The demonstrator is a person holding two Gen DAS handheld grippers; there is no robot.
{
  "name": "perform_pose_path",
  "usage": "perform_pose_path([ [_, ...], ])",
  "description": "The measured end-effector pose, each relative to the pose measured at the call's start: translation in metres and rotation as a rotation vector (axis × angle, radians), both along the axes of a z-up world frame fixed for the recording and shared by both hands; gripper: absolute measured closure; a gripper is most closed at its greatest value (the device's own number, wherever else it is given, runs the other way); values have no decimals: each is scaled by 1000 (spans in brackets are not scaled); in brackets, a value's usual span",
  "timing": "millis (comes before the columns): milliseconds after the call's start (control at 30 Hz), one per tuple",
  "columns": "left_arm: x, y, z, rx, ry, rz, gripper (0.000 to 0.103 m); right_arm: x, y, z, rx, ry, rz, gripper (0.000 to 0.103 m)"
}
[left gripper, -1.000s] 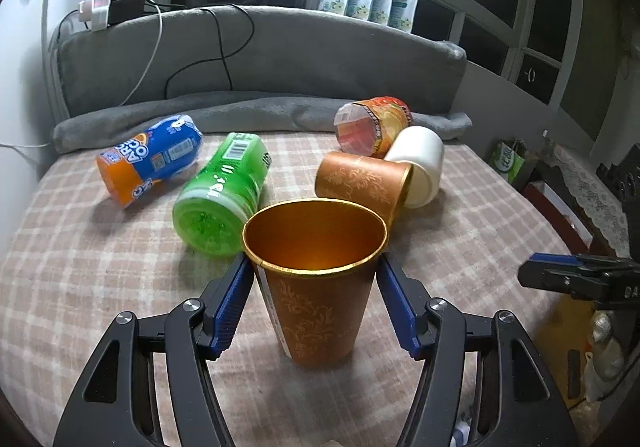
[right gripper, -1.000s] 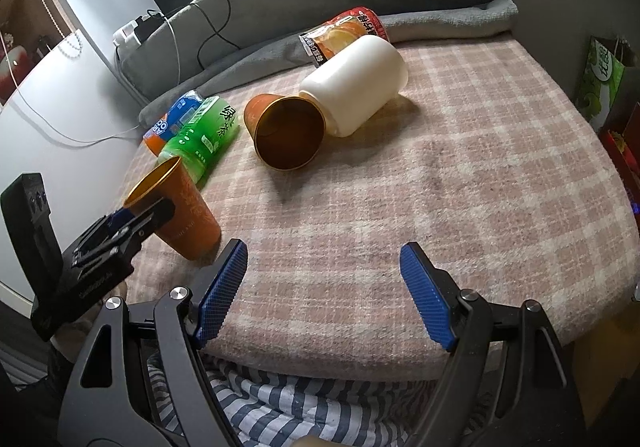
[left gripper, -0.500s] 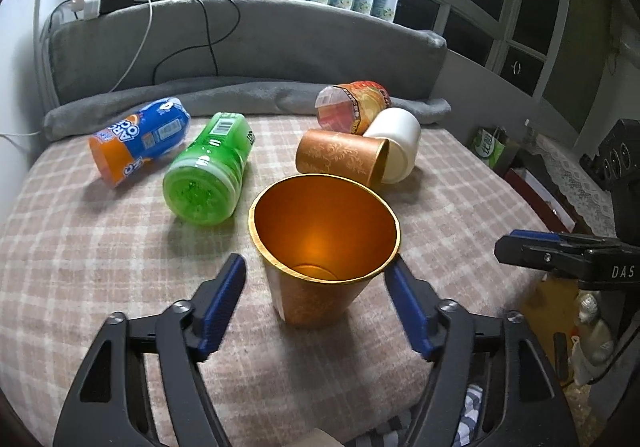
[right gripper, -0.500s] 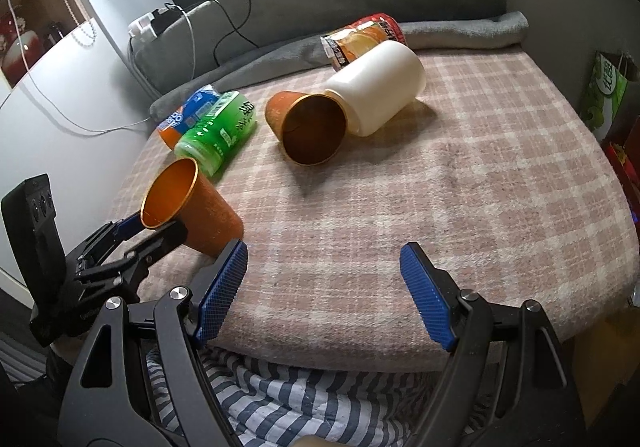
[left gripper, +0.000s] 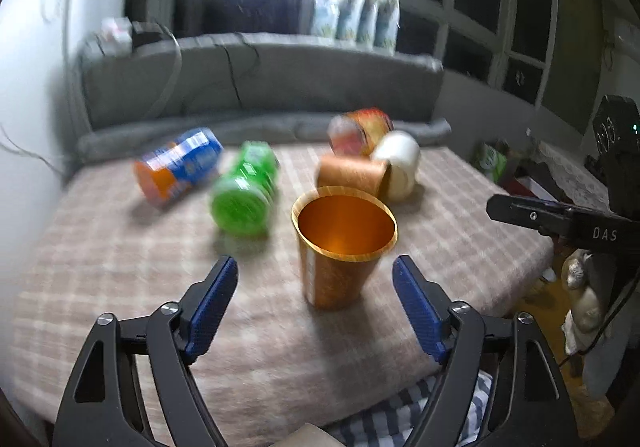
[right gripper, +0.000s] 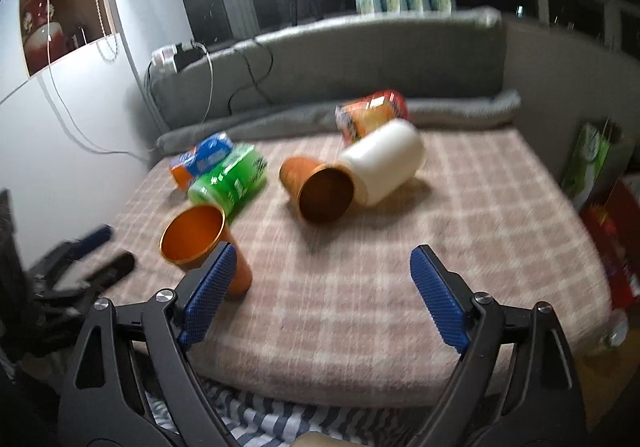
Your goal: Flip cup upright
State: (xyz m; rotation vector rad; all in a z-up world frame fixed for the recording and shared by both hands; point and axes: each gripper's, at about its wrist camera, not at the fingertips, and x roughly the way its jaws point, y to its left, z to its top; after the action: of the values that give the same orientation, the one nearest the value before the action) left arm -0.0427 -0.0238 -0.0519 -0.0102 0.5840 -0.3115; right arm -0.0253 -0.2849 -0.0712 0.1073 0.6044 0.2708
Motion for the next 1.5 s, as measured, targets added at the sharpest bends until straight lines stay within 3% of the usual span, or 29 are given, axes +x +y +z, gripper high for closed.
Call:
perform_pose_path([
  [133,-12,7,23,31,-144,88,22,-6,9,12,-64,-91,-44,12],
  [267,-18,12,40,25,-230,145,21,-11,14,20,-103,-163,-84,12],
  [400,-19,17,51,23,-284,202,18,-18,19,27,-126,-241,-125,0],
  [633,-16,25,54,7,-288,235,16,-21,25,34,-155,-289,-154,0],
  [1500,-13,27,48,-18,-244,245,16,-19,24,32,-160,-289,-166,0],
])
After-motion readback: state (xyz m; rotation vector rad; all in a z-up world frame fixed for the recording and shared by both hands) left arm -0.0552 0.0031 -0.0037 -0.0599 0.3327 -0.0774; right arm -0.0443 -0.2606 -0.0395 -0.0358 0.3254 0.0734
